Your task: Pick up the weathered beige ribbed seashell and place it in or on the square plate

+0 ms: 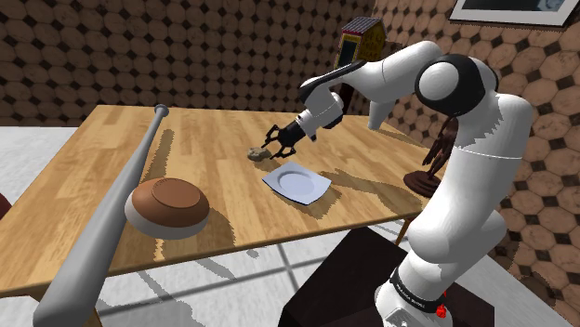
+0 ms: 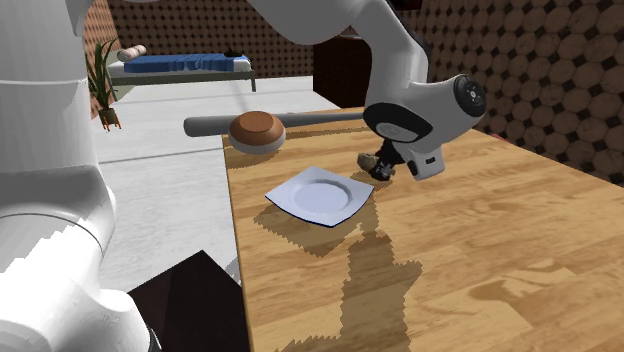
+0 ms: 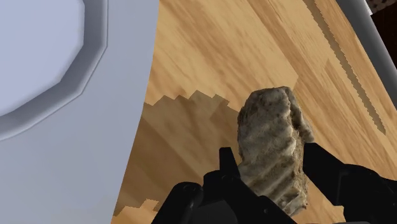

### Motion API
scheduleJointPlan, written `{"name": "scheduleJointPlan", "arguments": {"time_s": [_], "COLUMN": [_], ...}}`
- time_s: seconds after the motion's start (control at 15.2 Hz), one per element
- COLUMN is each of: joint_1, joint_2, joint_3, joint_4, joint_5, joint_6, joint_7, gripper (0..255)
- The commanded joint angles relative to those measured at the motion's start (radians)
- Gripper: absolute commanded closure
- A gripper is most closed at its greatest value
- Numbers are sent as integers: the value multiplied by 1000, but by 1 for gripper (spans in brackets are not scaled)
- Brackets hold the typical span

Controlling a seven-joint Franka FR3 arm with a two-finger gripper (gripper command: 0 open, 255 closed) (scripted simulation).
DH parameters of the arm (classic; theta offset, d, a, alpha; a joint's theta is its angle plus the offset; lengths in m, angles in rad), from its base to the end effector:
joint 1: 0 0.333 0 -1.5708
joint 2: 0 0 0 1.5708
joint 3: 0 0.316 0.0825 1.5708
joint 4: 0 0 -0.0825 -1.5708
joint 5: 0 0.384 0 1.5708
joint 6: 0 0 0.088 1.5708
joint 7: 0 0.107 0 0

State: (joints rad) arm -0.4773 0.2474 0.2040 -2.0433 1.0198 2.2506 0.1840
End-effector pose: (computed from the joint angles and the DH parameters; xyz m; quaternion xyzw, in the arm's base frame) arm 0.5765 -0.1405 0.3317 -0.7682 0.5028 0.0042 0.3963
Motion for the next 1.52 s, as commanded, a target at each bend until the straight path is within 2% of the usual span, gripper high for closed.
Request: {"name": "scheduleJointPlan", "arguments": {"time_s": [0.0,1.25,1.45], "joint_1": [-1,-9,-23], "joint_2": [-7,-133,-248], "joint_3": [-1,-16,-25], "joint_4": [-5,61,-69], "joint_5": [-6,-92,-66], "joint_6": [-8,-141,-154], "joint_7": [8,178,141], "gripper": [255,255,255]}}
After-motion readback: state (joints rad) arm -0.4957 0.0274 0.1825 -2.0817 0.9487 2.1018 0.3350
